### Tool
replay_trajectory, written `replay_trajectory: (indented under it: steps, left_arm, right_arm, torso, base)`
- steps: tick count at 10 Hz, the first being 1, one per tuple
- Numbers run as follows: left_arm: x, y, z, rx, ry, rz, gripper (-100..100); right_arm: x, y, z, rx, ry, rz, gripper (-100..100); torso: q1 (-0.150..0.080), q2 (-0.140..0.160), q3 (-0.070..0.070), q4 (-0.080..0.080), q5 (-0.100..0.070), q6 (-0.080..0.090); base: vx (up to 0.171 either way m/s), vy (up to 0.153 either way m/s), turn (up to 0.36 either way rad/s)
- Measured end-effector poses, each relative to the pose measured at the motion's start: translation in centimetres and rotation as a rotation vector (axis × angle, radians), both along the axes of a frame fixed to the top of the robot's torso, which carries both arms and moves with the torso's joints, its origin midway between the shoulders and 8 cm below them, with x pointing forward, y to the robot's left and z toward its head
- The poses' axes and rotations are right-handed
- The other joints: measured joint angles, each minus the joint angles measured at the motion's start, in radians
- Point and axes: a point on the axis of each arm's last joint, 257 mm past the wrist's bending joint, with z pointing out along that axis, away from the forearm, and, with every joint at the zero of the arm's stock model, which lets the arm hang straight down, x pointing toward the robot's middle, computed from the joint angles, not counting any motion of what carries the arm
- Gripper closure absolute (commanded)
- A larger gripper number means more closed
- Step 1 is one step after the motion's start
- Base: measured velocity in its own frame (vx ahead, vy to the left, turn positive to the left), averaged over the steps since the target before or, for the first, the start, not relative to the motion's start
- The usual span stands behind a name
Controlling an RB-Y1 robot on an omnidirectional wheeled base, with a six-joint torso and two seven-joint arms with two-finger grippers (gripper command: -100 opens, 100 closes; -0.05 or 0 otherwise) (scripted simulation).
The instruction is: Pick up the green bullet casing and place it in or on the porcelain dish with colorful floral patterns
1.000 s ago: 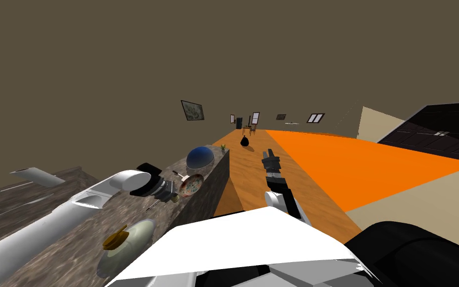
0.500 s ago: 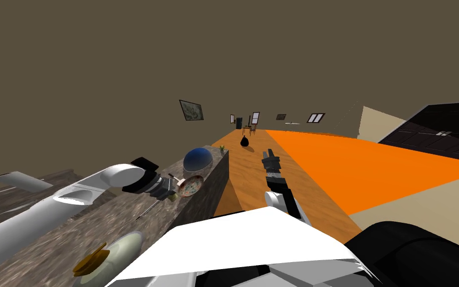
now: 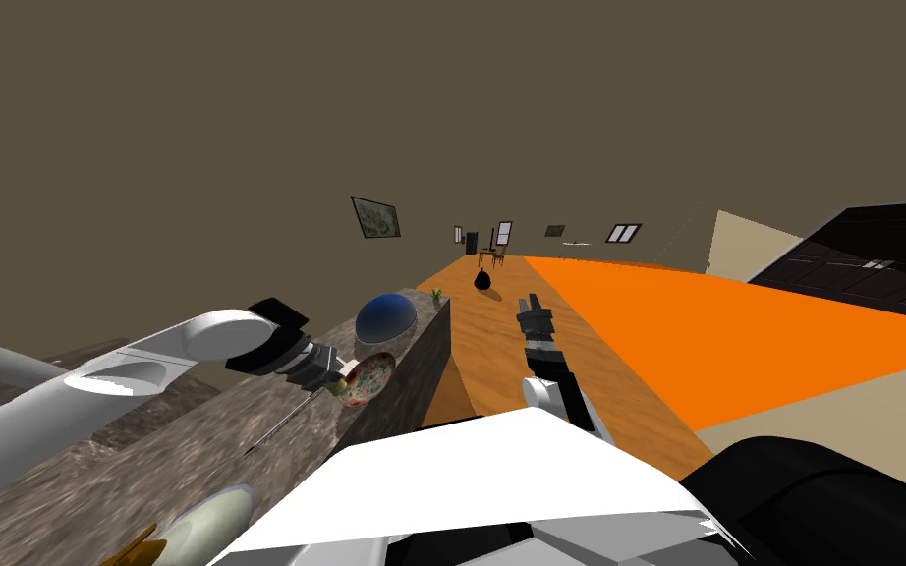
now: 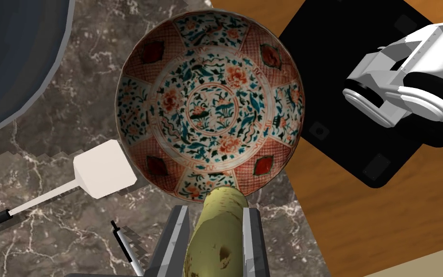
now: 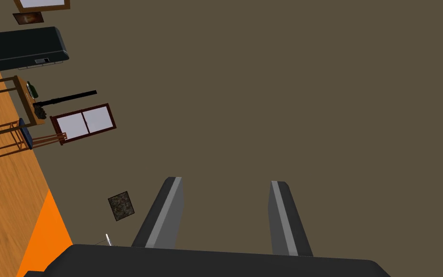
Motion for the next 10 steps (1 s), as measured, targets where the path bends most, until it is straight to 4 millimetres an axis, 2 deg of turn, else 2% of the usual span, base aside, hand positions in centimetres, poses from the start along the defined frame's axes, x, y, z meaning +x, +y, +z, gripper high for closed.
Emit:
replay_trajectory:
  steps: [1,2,6,7,8,10]
  left_arm:
    - [-0.2,-0.1,0.9,0.003,0.002,0.000,100]
    - [-0.2,-0.1,1.0,0.003,0.003,0.001,-100]
    - [-0.2,-0.1,1.0,0.003,0.002,0.001,-100]
    - [-0.2,-0.1,1.0,0.003,0.002,0.001,0]
    - [-0.2,-0.1,1.0,0.003,0.002,0.001,-100]
    - [-0.4,-0.6,2.6,-0.001,-0.002,-0.006,-100]
  right_arm:
    - [0.0,0.0,0.0,0.000,0.000,0.000,0]
    - [0.0,0.0,0.0,0.000,0.000,0.000,0]
    - [0.0,0.0,0.0,0.000,0.000,0.000,0]
    - [0.0,0.0,0.0,0.000,0.000,0.000,0]
    - [0.0,0.0,0.0,0.000,0.000,0.000,0]
    - [0.0,0.0,0.0,0.000,0.000,0.000,0]
  torso:
    - [0.000,0.000,0.000,0.000,0.000,0.000]
    - [0.002,0.002,0.001,0.000,0.001,0.000]
    - [0.004,0.005,0.003,0.001,0.001,-0.001]
    - [0.004,0.005,0.003,0.001,0.001,-0.001]
    - [0.004,0.005,0.003,0.001,0.001,-0.001]
    - [0.003,0.005,0.003,0.001,0.001,-0.001]
  base:
    - [0.028,-0.020,0.009]
    - [0.006,-0.005,-0.002]
    - [0.000,0.000,0.000]
    - [0.000,0.000,0.000]
    - [0.006,0.000,0.024]
    - [0.009,-0.010,0.031]
